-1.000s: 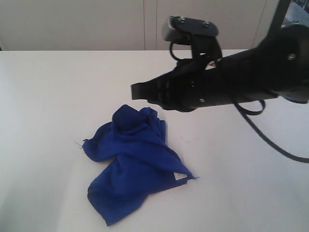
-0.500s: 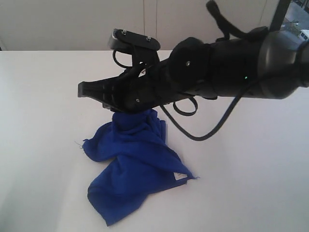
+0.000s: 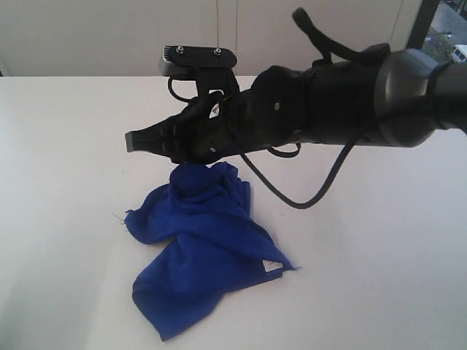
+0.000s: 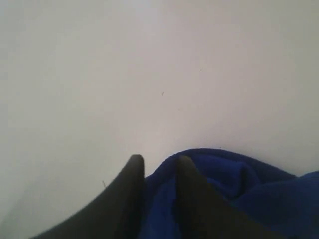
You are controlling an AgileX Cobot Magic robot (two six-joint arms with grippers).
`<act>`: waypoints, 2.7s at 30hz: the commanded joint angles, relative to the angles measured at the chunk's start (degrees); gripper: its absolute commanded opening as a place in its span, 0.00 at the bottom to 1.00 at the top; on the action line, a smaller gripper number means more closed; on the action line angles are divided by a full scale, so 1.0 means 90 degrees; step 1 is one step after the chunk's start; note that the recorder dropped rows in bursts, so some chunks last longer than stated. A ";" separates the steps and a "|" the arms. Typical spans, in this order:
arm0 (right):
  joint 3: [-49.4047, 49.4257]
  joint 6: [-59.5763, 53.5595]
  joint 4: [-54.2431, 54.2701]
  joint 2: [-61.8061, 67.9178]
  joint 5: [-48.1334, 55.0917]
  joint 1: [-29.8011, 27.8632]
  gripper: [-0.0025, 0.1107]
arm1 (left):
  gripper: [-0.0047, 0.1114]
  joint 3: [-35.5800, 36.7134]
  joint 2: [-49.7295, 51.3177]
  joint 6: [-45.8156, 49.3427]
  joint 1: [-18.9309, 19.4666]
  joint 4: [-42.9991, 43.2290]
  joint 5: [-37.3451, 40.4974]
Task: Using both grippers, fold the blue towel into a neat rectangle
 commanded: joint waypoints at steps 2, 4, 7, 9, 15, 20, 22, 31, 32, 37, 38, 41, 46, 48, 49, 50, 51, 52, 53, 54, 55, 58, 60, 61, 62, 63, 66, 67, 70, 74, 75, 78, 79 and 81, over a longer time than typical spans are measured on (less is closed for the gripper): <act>-0.0031 -0.0623 -0.0264 -0.0015 0.0115 -0.0141 0.45 | 0.04 -0.0046 0.0047 -0.0007 0.0013 -0.0045 0.0018; -0.0031 -0.0679 -0.0591 -0.0015 0.0295 -0.0235 0.53 | 0.04 -0.0046 0.0047 -0.0007 0.0013 -0.0045 0.0018; -0.0043 -0.1013 -0.0898 0.0024 0.0789 -0.0305 0.56 | 0.04 -0.0046 0.0047 -0.0007 0.0013 -0.0045 0.0018; -0.0040 -0.1429 -0.0898 0.0138 0.1112 -0.0305 0.56 | 0.04 -0.0046 0.0047 -0.0007 0.0013 -0.0045 0.0018; -0.0040 -0.2482 -0.0898 0.0346 0.1309 -0.0305 0.44 | 0.04 -0.0046 0.0047 -0.0007 0.0013 -0.0045 0.0018; -0.0040 -0.2667 -0.1152 0.0221 0.1364 -0.0305 0.15 | 0.04 -0.0046 0.0047 -0.0007 0.0013 -0.0045 0.0018; -0.0040 -0.2667 -0.1463 0.0151 0.1527 -0.0305 0.06 | 0.04 -0.0046 0.0047 -0.0007 0.0013 -0.0045 0.0018; 0.0012 -0.3229 -0.2416 -0.0430 0.2835 -0.0579 0.02 | 0.04 -0.0046 0.0047 -0.0007 0.0013 -0.0045 0.0018; 0.0012 -0.3345 -0.2416 -0.0516 0.2983 -0.0629 0.02 | 0.04 -0.0046 0.0047 -0.0007 0.0013 -0.0045 0.0018; 0.0156 -0.2966 -0.2193 -0.0704 0.3097 -0.0834 0.02 | 0.04 -0.0046 0.0047 -0.0007 0.0013 -0.0045 0.0018; 0.0167 -0.2668 -0.2021 -0.0704 0.3012 -0.0849 0.02 | 0.04 -0.0046 0.0047 -0.0007 0.0013 -0.0045 0.0018; 0.0205 -0.1829 -0.1415 -0.0683 0.2524 -0.0849 0.02 | 0.04 -0.0046 0.0047 -0.0007 0.0013 -0.0045 0.0018; 0.0205 -0.0824 0.0083 -0.0672 0.2217 -0.0849 0.02 | 0.04 -0.0046 0.0047 -0.0007 0.0013 -0.0045 0.0018; 0.0205 -0.0047 0.0135 -0.0677 0.2260 -0.0849 0.02 | 0.04 -0.0046 0.0047 -0.0007 0.0013 -0.0045 0.0018; 0.0205 0.0275 0.0149 -0.0649 0.2260 -0.0849 0.02 | 0.04 -0.0046 0.0047 -0.0007 0.0013 -0.0045 0.0018; 0.0205 0.0527 0.0207 -0.0617 0.2223 -0.0849 0.02 | 0.04 -0.0046 0.0047 -0.0007 0.0013 -0.0045 0.0018; 0.0205 0.0822 0.0253 -0.0573 0.2194 -0.0849 0.03 | 0.04 -0.0046 0.0047 -0.0007 0.0013 -0.0045 0.0018; 0.0205 0.1064 0.0339 -0.0528 0.2143 -0.0849 0.05 | 0.04 -0.0046 0.0047 -0.0007 0.0013 -0.0045 0.0018; 0.0205 0.1261 0.0446 -0.0447 0.2116 -0.0849 0.08 | 0.04 -0.0046 0.0047 -0.0007 0.0013 -0.0045 0.0018; 0.0205 0.1414 0.0549 -0.0377 0.2114 -0.0849 0.11 | 0.04 -0.0046 0.0047 -0.0007 0.0013 -0.0045 0.0018; 0.0205 0.1620 0.0684 -0.0298 0.2100 -0.0849 0.15 | 0.04 -0.0046 0.0047 -0.0007 0.0013 -0.0045 0.0018; 0.0219 0.1956 0.1167 -0.0102 0.1989 -0.0849 0.28 | 0.04 -0.0046 0.0047 -0.0007 0.0013 -0.0045 0.0018; 0.0219 0.2093 0.1479 -0.0042 0.1811 -0.0849 0.35 | 0.04 -0.0046 0.0047 -0.0007 0.0013 -0.0045 0.0018; 0.0219 0.2092 0.1657 -0.0027 0.1692 -0.0849 0.38 | 0.04 -0.0046 0.0047 -0.0007 0.0013 -0.0045 0.0018; 0.0219 0.2092 0.1831 -0.0027 0.1581 -0.0849 0.42 | 0.04 -0.0046 0.0047 -0.0007 0.0013 -0.0045 0.0018; 0.0219 0.2092 0.1979 -0.0027 0.1510 -0.0849 0.44 | 0.04 -0.0046 0.0047 -0.0007 0.0013 -0.0045 0.0018; 0.0219 0.2092 0.2327 -0.0027 0.1377 -0.0849 0.50 | 0.04 -0.0046 0.0047 -0.0007 0.0013 -0.0045 0.0018; 0.0219 0.2187 0.2341 -0.0001 0.1360 -0.0849 0.51 | 0.04 -0.0046 0.0047 -0.0007 0.0013 -0.0045 0.0018; 0.0219 0.2435 0.2344 0.0102 0.1264 -0.0777 0.51 | 0.04 -0.0046 0.0047 -0.0007 0.0013 -0.0045 0.0018; 0.0219 0.2772 0.2356 0.0314 0.1079 -0.0641 0.51 | 0.04 -0.0046 0.0047 -0.0007 0.0013 -0.0045 0.0018; 0.0219 0.2850 0.2356 0.0348 0.1027 -0.0624 0.51 | 0.04 -0.0046 0.0047 -0.0007 0.0013 -0.0045 0.0018; 0.0242 0.2961 0.2356 0.0363 0.0752 -0.0608 0.51 | 0.04 -0.0046 0.0047 -0.0007 0.0013 -0.0045 0.0018; 0.0242 0.3032 0.2356 0.0363 0.0679 -0.0608 0.51 | 0.04 -0.0046 0.0047 -0.0007 0.0013 -0.0045 0.0018; 0.0242 0.3196 0.2356 0.0363 0.0730 -0.0608 0.50 | 0.04 -0.0046 0.0047 -0.0007 0.0013 -0.0045 0.0018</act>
